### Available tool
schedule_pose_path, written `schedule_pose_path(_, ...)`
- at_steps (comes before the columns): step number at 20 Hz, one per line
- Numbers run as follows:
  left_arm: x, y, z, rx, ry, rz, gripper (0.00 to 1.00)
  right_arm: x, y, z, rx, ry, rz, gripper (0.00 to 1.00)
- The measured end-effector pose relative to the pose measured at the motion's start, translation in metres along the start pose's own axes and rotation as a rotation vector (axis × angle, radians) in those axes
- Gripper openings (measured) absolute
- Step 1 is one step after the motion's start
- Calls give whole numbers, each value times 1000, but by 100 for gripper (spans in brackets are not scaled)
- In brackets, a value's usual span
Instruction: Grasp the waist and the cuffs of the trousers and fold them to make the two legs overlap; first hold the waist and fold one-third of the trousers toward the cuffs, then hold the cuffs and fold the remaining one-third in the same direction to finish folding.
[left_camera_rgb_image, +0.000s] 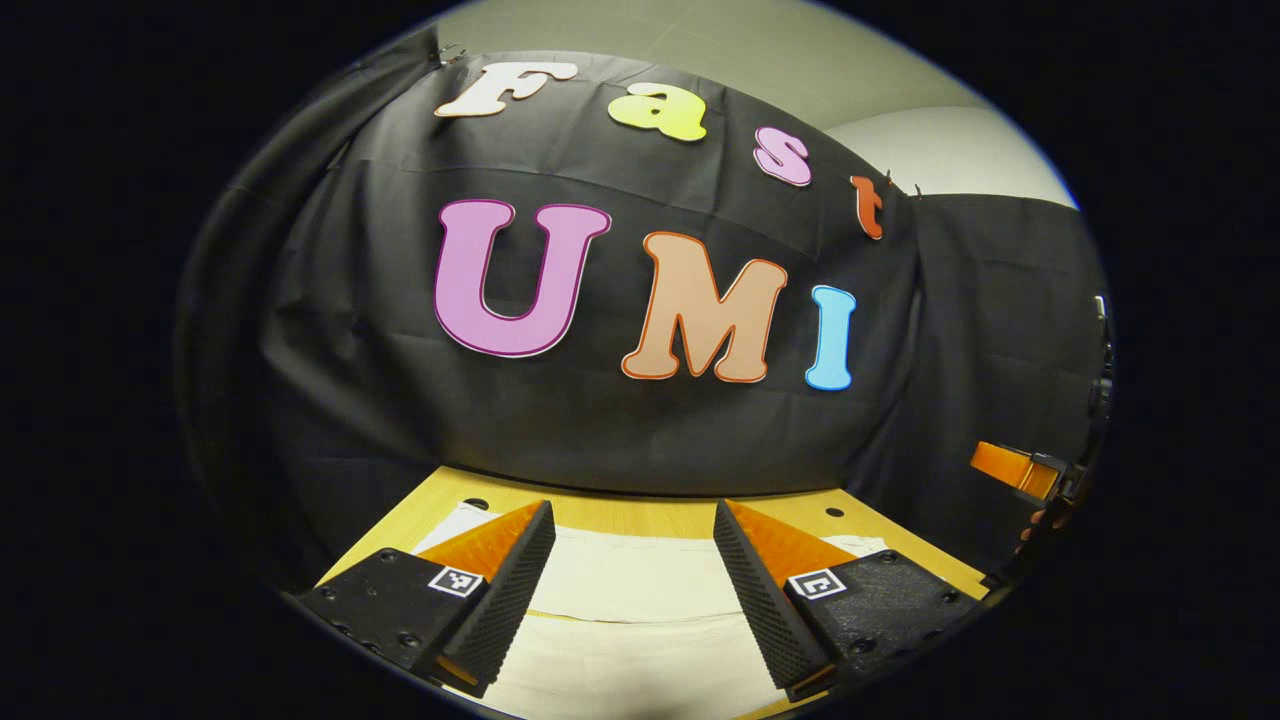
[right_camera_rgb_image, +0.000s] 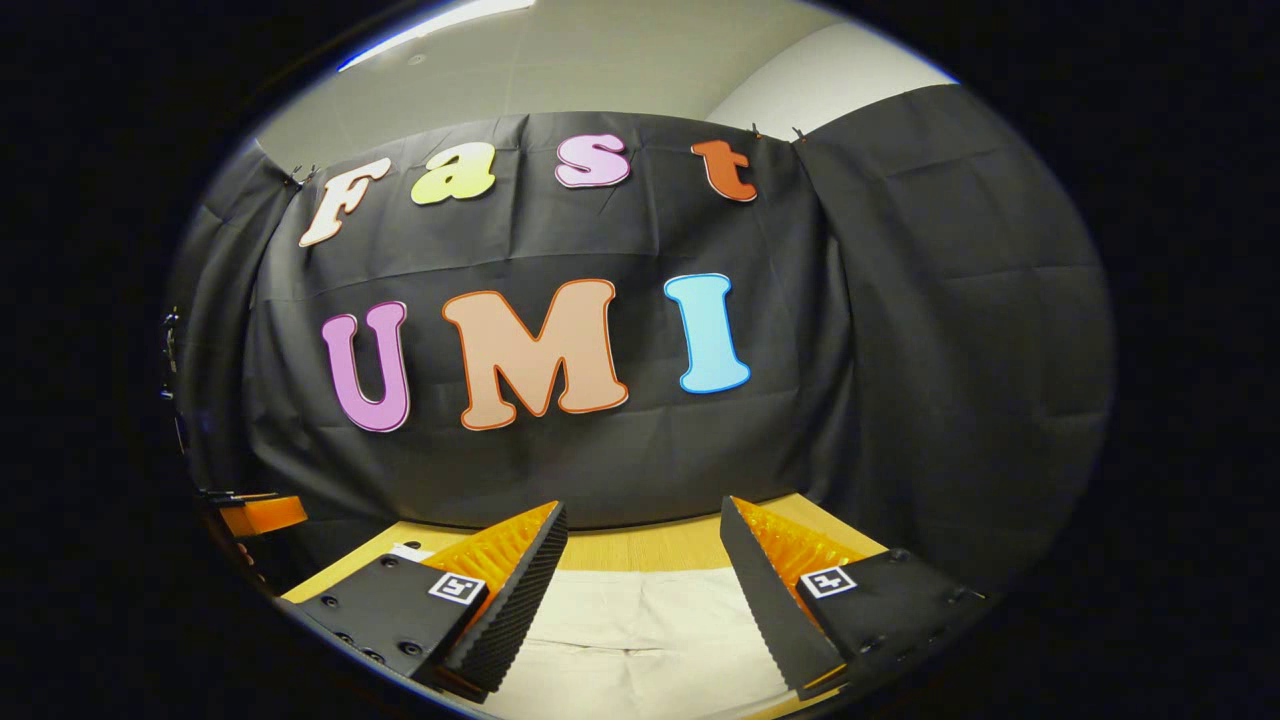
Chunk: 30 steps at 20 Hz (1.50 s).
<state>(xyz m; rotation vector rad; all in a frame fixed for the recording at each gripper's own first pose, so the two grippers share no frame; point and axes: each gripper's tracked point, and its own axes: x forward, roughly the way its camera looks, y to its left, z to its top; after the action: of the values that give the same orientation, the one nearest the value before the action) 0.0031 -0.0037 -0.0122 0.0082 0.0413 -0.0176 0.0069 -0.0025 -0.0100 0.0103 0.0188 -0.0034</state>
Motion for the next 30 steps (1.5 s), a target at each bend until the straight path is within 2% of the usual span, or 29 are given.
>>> schedule_pose_path(2,0,-1,-1,2,4,-2,94,0,-2,-2,-4,4,-5,96)
schedule_pose_path(3,0,-1,-1,2,5,-2,94,0,-2,-1,-4,4,-5,100)
schedule_pose_path(10,1,-2,-4,19,15,-9,94,1,-4,-4,-15,12,-5,98)
schedule_pose_path(15,1,3,-9,121,41,-61,94,3,-1,-8,-30,22,7,98)
schedule_pose_path(19,-5,4,-36,203,143,-174,94,2,4,-15,-45,41,21,98)
schedule_pose_path(22,-18,5,-69,299,270,-278,95,0,6,-23,-65,59,33,98)
schedule_pose_path(27,-48,3,-133,431,517,-500,95,-5,10,-33,-94,91,46,98)
schedule_pose_path(30,-70,15,-164,521,642,-587,96,-8,15,-41,-113,112,47,98)
